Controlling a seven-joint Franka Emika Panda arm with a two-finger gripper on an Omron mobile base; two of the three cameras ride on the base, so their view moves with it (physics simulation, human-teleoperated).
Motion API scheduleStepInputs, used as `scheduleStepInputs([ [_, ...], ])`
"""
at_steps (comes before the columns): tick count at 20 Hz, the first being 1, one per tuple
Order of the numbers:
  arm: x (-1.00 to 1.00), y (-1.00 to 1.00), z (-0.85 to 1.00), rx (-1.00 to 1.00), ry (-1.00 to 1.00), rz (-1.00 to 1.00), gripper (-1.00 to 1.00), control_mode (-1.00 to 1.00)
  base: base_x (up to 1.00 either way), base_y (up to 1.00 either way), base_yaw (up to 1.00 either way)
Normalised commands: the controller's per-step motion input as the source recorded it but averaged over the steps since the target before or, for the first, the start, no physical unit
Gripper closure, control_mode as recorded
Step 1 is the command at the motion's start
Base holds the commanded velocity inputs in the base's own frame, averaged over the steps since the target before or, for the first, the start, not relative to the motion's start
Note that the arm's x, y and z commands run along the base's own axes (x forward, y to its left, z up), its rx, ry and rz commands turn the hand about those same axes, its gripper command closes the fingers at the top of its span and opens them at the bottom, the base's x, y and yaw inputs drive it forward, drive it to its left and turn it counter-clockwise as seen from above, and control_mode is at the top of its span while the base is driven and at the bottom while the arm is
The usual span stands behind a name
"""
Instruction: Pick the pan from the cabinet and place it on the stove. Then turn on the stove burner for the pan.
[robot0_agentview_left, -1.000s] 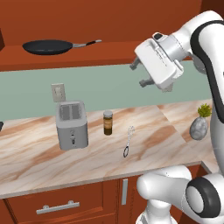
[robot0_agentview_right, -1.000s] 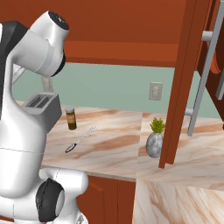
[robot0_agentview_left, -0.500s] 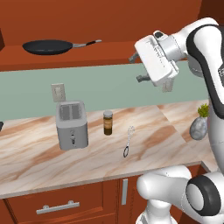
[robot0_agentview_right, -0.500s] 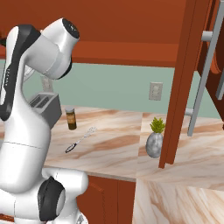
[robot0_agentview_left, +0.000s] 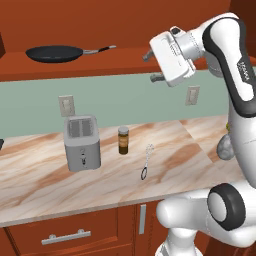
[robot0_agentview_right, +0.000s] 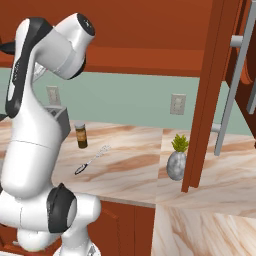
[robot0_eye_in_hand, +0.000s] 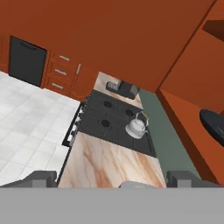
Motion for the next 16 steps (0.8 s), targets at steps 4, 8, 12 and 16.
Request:
scheduleStepInputs([
  [4, 0.44, -0.02, 0.02, 0.0, 0.01, 0.0, -1.0, -1.0, 0.0, 0.0, 0.0],
  [8, 0.48, -0.04, 0.0, 0.0, 0.0, 0.0, -1.0, -1.0, 0.0, 0.0, 0.0],
  [12, 0.53, -0.01, 0.0, 0.0, 0.0, 0.0, -1.0, -1.0, 0.0, 0.0, 0.0],
  [16, 0.55, 0.0, 0.0, 0.0, 0.01, 0.0, -1.0, -1.0, 0.0, 0.0, 0.0],
])
